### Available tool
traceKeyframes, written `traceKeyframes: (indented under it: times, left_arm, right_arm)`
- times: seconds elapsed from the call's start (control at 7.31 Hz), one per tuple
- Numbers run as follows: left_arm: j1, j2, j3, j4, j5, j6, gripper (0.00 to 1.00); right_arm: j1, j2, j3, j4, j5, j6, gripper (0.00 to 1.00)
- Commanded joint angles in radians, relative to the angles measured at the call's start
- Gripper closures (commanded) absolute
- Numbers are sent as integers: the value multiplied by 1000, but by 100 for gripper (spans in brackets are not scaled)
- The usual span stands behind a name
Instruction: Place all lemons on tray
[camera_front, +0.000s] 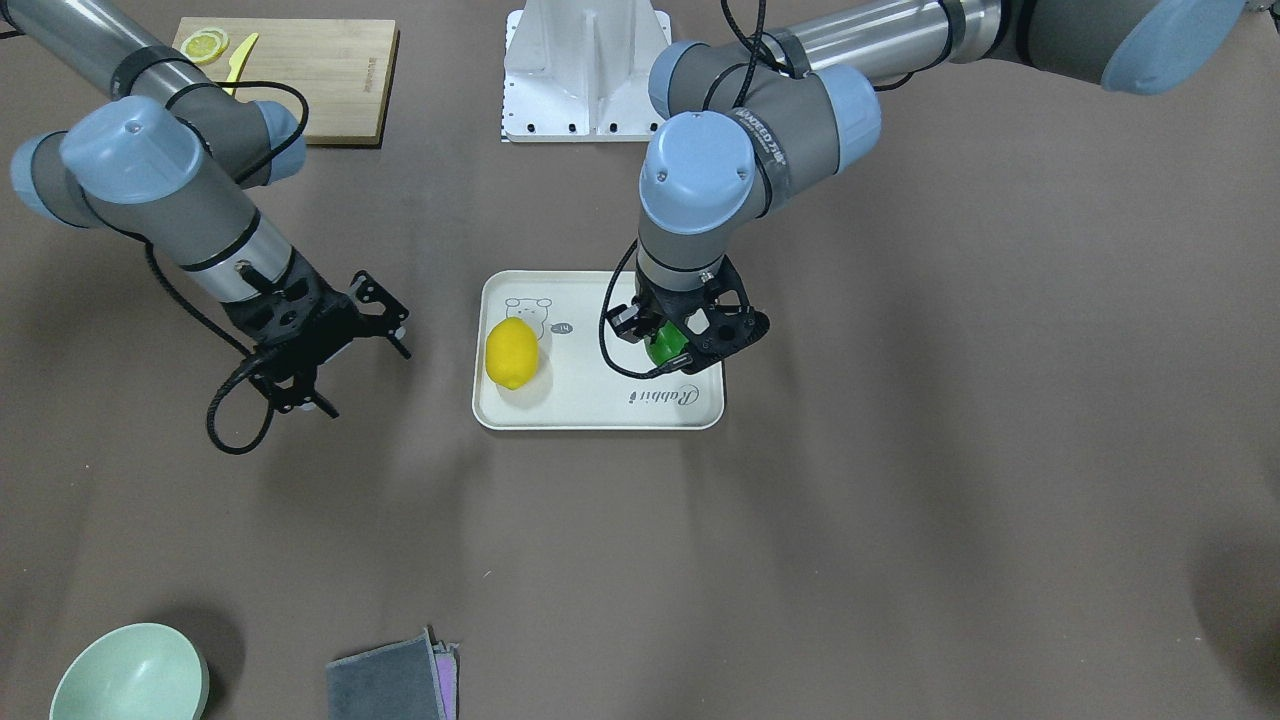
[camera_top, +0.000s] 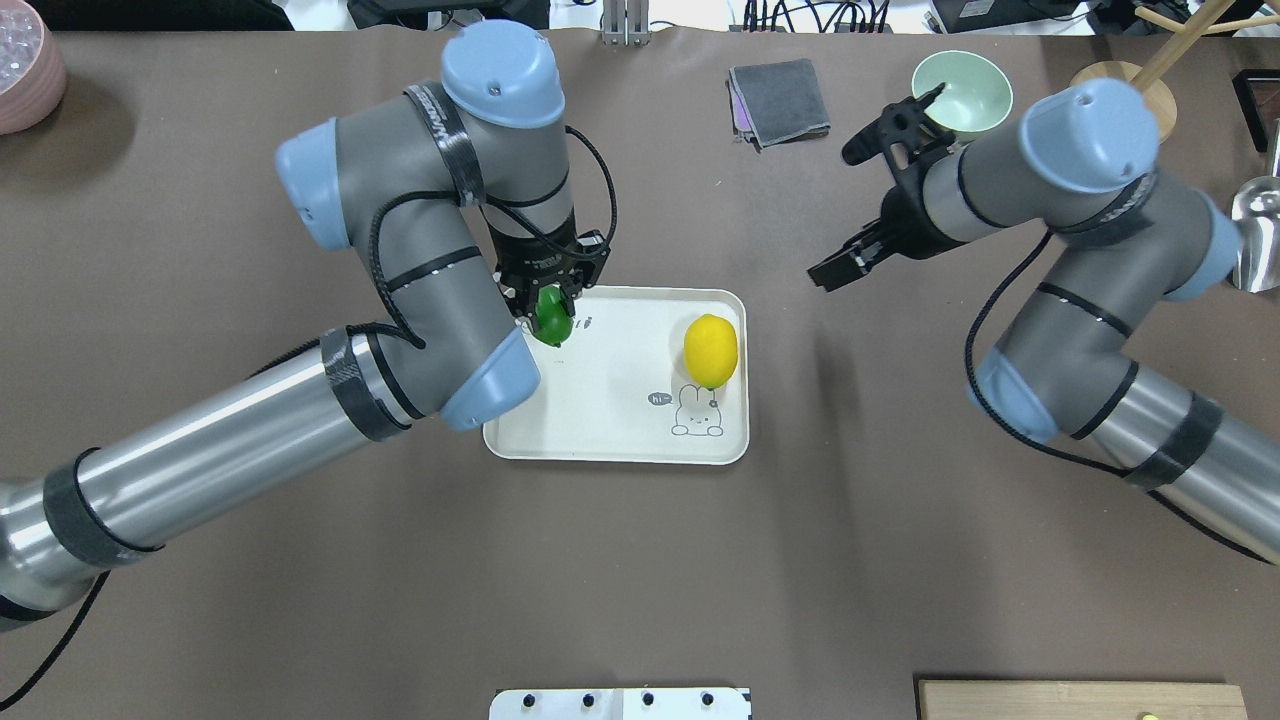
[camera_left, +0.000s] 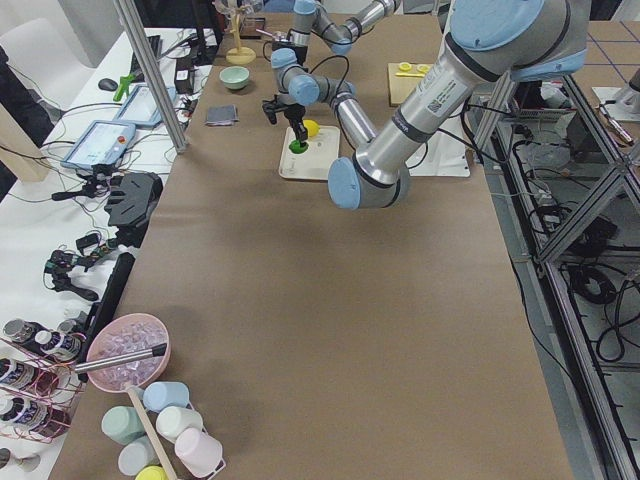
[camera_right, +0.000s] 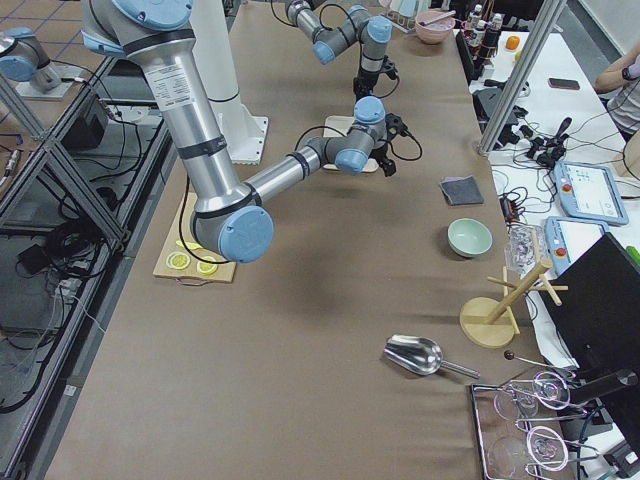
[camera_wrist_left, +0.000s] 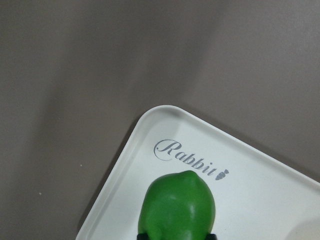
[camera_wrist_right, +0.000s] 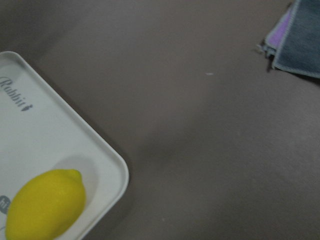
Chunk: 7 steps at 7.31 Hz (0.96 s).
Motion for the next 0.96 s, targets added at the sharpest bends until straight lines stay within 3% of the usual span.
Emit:
traceKeyframes:
  times: [0.0, 0.14, 0.41, 0.55, 0.68, 0.82]
  left_arm:
    - [56, -18, 17, -36, 23, -98, 100]
    - [77, -22, 17, -50, 41, -127, 100]
    - [112, -27, 19, -54, 83, -147, 82]
    - [113, -27, 25, -55, 81, -147, 51]
    - [119, -25, 26, -55, 83, -147, 2]
    - [119, -25, 22, -55, 81, -144, 2]
  right_arm:
    - [62, -48, 109, -273, 26, 2, 1]
    - [77, -63, 169, -383, 26, 0, 1]
    - [109, -210, 240, -416, 54, -12, 1]
    - [146, -248, 231, -421, 95, -15, 1]
    - [181, -279, 228, -454, 106, -15, 1]
    - [219, -299, 226, -523, 115, -23, 1]
